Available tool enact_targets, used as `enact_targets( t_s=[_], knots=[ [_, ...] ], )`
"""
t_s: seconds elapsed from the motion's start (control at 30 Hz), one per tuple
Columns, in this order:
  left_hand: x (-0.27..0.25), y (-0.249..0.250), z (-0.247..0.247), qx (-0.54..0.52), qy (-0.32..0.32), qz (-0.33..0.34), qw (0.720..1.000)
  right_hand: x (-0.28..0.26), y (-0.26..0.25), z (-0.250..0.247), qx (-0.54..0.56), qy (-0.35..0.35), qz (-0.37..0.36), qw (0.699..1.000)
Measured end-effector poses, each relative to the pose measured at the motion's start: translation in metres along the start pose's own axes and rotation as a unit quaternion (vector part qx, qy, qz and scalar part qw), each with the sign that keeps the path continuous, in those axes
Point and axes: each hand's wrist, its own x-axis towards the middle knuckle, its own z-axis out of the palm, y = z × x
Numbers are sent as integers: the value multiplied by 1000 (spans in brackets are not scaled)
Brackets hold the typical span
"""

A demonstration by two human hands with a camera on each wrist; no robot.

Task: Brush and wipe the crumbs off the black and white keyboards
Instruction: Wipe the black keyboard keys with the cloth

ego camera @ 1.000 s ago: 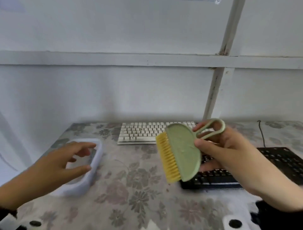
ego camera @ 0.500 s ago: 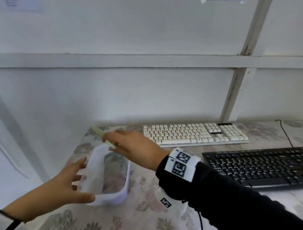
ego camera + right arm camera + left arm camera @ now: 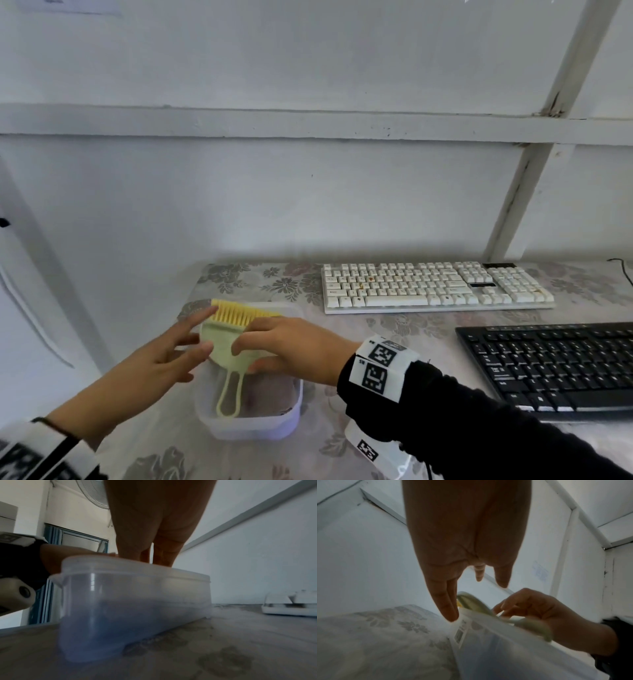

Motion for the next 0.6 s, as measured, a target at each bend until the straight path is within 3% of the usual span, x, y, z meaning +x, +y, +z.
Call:
enact_targets(
  t_s=[0.13,0.33,0.6],
  knots=[
    [9,-6,9,-29,46,-1,999,0,6,-3,35,-9,71,997],
    [7,-5,7,-81,145,22,986,7,12,-6,-6,-11,208,978],
    [1,-1,3,-9,202,80,976,38,-3,-1,-79,-154,262,949]
  ],
)
